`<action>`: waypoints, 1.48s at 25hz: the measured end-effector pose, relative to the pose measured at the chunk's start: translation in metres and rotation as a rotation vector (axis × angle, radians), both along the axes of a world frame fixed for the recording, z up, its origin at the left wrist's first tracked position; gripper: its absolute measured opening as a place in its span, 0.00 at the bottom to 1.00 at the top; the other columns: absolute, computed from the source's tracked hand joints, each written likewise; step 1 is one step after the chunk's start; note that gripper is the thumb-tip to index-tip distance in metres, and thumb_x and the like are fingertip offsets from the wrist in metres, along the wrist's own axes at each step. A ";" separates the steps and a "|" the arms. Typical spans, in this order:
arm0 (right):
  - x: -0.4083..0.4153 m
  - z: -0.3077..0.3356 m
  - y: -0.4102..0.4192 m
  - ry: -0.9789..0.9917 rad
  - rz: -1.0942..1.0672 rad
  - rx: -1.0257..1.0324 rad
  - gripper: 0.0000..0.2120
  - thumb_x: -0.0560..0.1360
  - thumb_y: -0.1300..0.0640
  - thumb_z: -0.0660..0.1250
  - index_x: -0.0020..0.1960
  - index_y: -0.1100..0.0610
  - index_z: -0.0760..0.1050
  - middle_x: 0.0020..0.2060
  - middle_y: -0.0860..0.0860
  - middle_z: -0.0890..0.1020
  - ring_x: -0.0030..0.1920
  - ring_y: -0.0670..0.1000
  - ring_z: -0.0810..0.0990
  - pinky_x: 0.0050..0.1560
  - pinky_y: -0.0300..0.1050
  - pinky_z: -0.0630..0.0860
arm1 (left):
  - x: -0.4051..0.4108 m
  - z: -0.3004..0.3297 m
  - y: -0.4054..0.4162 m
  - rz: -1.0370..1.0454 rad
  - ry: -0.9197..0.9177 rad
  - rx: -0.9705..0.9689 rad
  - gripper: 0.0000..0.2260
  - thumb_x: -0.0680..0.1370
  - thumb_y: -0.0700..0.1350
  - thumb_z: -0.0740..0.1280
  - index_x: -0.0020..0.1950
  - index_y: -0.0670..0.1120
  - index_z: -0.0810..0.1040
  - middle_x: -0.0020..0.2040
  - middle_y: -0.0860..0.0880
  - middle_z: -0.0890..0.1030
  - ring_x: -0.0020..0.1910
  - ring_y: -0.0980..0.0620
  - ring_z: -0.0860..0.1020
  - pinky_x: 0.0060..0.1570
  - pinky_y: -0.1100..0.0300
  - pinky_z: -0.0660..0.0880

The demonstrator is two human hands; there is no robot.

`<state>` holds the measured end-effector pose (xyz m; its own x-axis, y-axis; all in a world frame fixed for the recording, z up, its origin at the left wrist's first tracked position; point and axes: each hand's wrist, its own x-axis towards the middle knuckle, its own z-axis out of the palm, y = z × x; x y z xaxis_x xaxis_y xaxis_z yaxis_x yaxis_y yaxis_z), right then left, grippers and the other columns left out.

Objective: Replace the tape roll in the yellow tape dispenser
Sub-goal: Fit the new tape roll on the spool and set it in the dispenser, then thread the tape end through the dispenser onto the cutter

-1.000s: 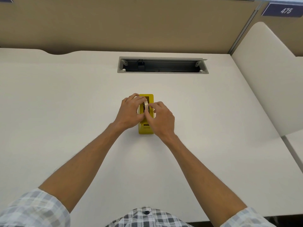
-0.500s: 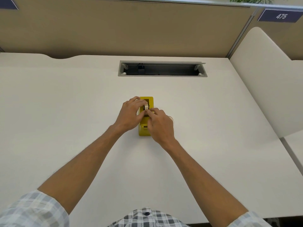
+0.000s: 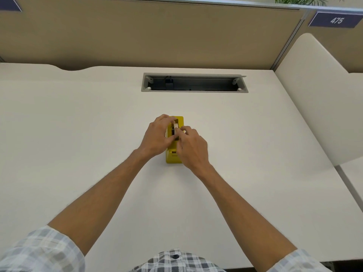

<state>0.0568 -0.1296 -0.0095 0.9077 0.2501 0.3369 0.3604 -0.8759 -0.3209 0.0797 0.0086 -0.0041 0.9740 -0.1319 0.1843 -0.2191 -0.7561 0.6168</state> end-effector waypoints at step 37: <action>0.003 0.003 -0.001 0.027 -0.018 0.028 0.15 0.76 0.61 0.61 0.62 0.56 0.76 0.53 0.54 0.81 0.46 0.56 0.79 0.35 0.44 0.68 | -0.003 0.003 -0.007 0.044 -0.009 -0.034 0.14 0.78 0.43 0.66 0.63 0.43 0.75 0.66 0.46 0.76 0.73 0.48 0.64 0.68 0.46 0.63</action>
